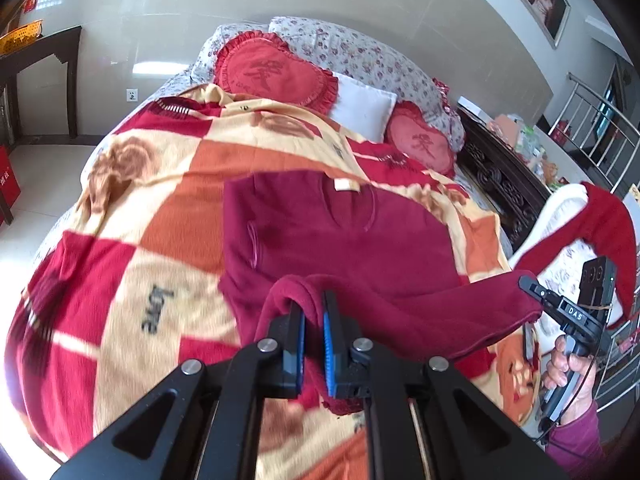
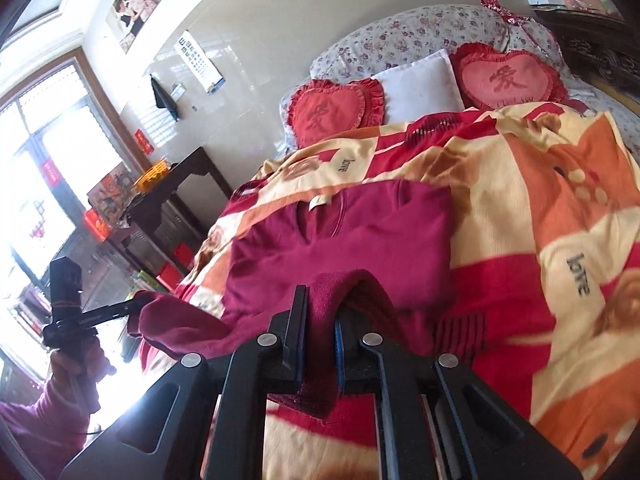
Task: Fold small clothes
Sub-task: 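Close both tools on the dark red shirt hem and lift it, then carry the hem up over the shirt toward the collar with both tools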
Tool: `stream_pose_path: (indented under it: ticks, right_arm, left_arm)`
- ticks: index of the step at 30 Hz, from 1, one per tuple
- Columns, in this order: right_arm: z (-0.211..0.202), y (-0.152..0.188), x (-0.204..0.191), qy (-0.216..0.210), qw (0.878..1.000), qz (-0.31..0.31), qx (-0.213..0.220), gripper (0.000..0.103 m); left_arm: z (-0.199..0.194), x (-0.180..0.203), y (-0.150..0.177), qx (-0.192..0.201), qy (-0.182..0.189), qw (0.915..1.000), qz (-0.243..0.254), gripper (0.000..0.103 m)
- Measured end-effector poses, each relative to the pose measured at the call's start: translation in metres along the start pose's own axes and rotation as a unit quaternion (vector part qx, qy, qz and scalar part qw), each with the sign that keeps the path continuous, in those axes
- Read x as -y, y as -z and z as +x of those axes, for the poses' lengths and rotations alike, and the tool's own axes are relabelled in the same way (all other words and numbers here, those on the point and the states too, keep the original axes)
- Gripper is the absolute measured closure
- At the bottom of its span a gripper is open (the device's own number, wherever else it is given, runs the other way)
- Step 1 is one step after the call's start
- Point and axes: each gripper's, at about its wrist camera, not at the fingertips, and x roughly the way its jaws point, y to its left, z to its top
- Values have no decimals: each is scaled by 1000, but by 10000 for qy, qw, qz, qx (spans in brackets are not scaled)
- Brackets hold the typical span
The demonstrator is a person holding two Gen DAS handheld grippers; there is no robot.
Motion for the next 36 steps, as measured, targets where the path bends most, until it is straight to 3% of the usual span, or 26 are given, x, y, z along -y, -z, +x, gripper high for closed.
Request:
stream_pose_path:
  ticks: [10, 17, 20, 22, 24, 26, 27, 28, 30, 36]
  right_arm:
    - [90, -61, 29, 459, 9987, 164, -165, 103]
    - [154, -82, 61, 669, 9958, 473, -406, 103]
    - [175, -84, 77, 768, 9922, 729, -657, 98]
    - [168, -86, 83, 747, 9921, 862, -519, 87]
    - [147, -89, 85, 731, 9930, 918, -161, 82]
    - [125, -89, 85, 735, 9933, 891, 78, 83]
    - [117, -87, 82, 727, 9944, 763, 95, 83]
    - [113, -83, 76, 755, 9955, 567, 28, 83]
    - [115, -68, 61, 925, 9953, 37, -265, 88]
    - [165, -53, 27, 1023, 9882, -820, -788, 91]
  left_arm:
    - [89, -23, -64, -71, -404, 9988, -253, 95]
    - [148, -46, -82, -292, -599, 9968, -431, 94]
    - [165, -57, -85, -523, -483, 9956, -615, 89]
    - [164, -60, -85, -636, -313, 9953, -663, 73]
    - [154, -60, -87, -579, -93, 9962, -644, 60]
    - [142, -56, -90, -513, -65, 9969, -595, 47]
    - [133, -54, -92, -398, -179, 9975, -562, 30]
    - [122, -53, -93, -177, -229, 9982, -534, 25]
    - [103, -51, -93, 183, -123, 9988, -437, 25]
    - [125, -35, -85, -230, -386, 9990, -57, 25]
